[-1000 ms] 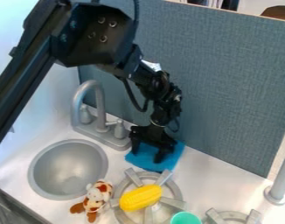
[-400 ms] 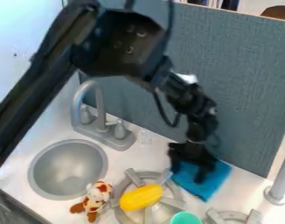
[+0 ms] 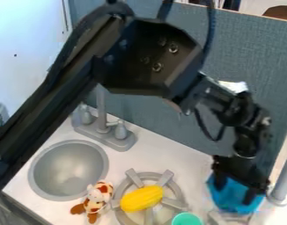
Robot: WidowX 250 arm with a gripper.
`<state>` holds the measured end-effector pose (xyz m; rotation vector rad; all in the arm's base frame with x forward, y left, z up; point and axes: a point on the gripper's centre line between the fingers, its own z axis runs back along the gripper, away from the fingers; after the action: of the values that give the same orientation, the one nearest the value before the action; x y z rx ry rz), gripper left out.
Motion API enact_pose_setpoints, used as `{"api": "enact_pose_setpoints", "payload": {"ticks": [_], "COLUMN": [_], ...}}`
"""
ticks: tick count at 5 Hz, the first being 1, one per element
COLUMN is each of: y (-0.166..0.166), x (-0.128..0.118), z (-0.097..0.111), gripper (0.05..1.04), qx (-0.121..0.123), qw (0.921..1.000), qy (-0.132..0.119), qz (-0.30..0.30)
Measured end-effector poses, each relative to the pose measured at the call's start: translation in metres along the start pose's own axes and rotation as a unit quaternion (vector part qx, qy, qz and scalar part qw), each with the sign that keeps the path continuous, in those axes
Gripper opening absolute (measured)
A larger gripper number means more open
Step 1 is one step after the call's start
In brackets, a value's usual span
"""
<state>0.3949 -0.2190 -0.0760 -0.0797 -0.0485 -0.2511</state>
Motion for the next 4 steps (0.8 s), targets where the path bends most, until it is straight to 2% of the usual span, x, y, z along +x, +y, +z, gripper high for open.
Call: {"api": "enact_pose_setpoints", "payload": {"ticks": [1,2,3,4], "y": [0.003,0.017,0.044,0.065], "x": [-0.001,0.006,-0.006,-0.029], "z": [0.015,0.061,0.083,0.093], "gripper": [1.0,1.0,1.0,1.0], "qx": [0.012,0.03,0.055,0.067], "qw": [0.9997,0.9963,0.9933,0.9937], "qy": [-0.013,-0.065,-0.048,0.041], "qz": [0.014,0.048,0.09,0.08]}}
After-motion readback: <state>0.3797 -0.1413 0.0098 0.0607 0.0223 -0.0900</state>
